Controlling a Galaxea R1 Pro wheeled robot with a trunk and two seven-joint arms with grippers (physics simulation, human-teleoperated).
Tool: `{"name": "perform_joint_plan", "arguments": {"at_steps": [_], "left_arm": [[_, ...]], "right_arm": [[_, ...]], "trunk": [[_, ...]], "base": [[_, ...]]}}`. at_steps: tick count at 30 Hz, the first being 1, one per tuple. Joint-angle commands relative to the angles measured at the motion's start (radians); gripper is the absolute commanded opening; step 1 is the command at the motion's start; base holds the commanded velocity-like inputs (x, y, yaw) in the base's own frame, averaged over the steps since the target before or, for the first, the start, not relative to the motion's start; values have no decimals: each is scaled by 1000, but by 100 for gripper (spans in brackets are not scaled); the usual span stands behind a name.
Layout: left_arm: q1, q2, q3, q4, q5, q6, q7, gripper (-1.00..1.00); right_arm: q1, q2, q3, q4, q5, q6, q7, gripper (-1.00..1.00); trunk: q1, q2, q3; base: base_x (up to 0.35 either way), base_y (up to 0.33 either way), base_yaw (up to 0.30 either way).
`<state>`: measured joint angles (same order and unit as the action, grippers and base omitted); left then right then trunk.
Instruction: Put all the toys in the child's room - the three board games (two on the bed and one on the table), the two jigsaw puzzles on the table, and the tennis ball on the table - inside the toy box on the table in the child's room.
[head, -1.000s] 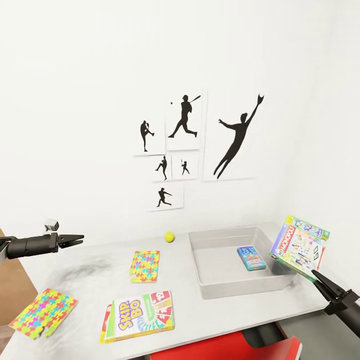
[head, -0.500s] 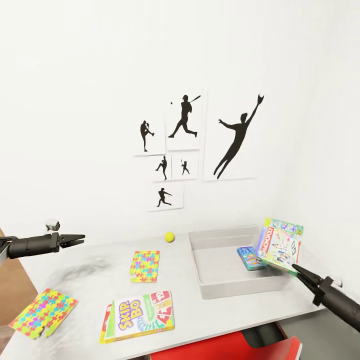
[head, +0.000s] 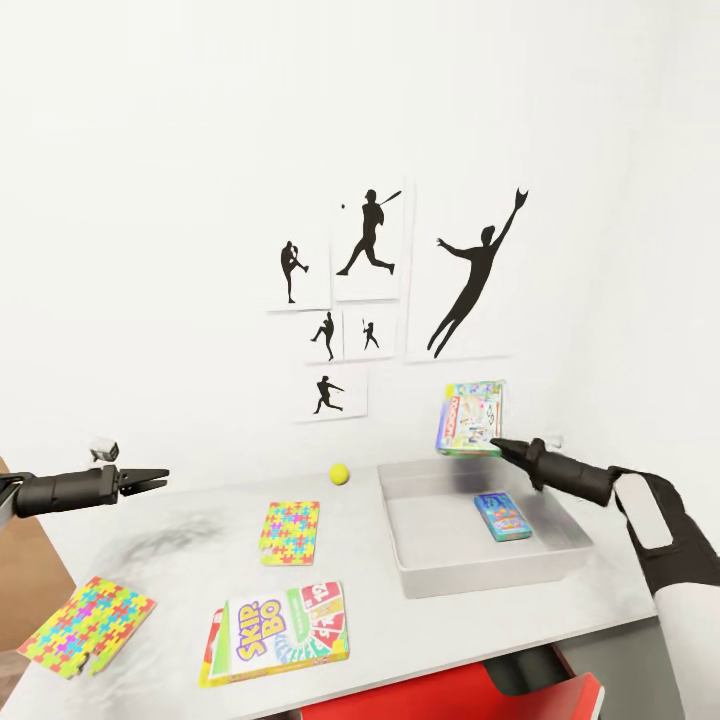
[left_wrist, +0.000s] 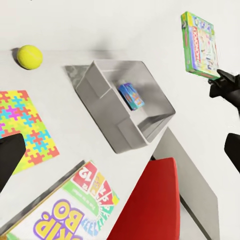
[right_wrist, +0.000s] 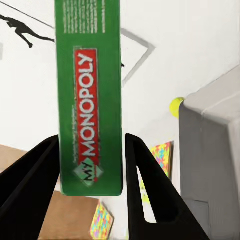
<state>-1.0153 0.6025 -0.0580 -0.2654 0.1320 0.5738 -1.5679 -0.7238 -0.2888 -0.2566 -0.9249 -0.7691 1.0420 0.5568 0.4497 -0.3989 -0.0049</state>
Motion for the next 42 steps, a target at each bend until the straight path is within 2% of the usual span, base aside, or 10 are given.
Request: {"name": "perform_joint_plan", "arguments": {"at_steps": [1, 4, 6, 8, 12, 19, 23, 28, 39, 42], "left_arm": [[0, 1, -6, 0, 6, 11, -3, 100], [0, 2, -6, 0, 6, 11, -3, 100], [0, 2, -6, 0, 6, 11, -3, 100], [0, 2, -6, 0, 6, 11, -3, 100], [0, 2, -6, 0, 6, 11, -3, 100], [0, 1, -6, 0, 6, 11, -3, 100], [0, 1, -6, 0, 6, 11, -3, 100], [0, 1, -6, 0, 6, 11, -3, 100], [0, 1, -6, 0, 6, 11, -3, 100], [0, 1, -6, 0, 6, 10, -3, 100]], "right_arm": [[-44, 3, 29, 51, 4, 5, -26, -100], [-131, 8, 98, 162, 4, 5, -136, -100], [-167, 16, 121, 217, 2, 5, -201, -100], [-188, 28, 132, 256, 0, 5, -245, -100], [-201, 41, 144, 283, -1, 5, -275, -100], [-193, 36, 166, 292, 5, 5, -288, -100], [-185, 33, 233, 293, 6, 5, -290, -100], [-183, 29, 294, 295, 4, 5, -290, -100], [-183, 34, 325, 302, 8, 5, -293, -100], [-183, 36, 348, 306, 9, 5, -295, -100]], "trunk": [[0, -1, -1], [0, -1, -1], [0, -1, -1], [0, -1, -1], [0, -1, -1], [0, -1, -1], [0, -1, -3], [0, -1, -10], [0, -1, -27], [0, -1, -32]], "base": [[0, 0, 0], [0, 0, 0], [0, 0, 0], [0, 0, 0], [0, 0, 0], [0, 0, 0], [0, 0, 0], [0, 0, 0], [0, 0, 0], [0, 0, 0]]}}
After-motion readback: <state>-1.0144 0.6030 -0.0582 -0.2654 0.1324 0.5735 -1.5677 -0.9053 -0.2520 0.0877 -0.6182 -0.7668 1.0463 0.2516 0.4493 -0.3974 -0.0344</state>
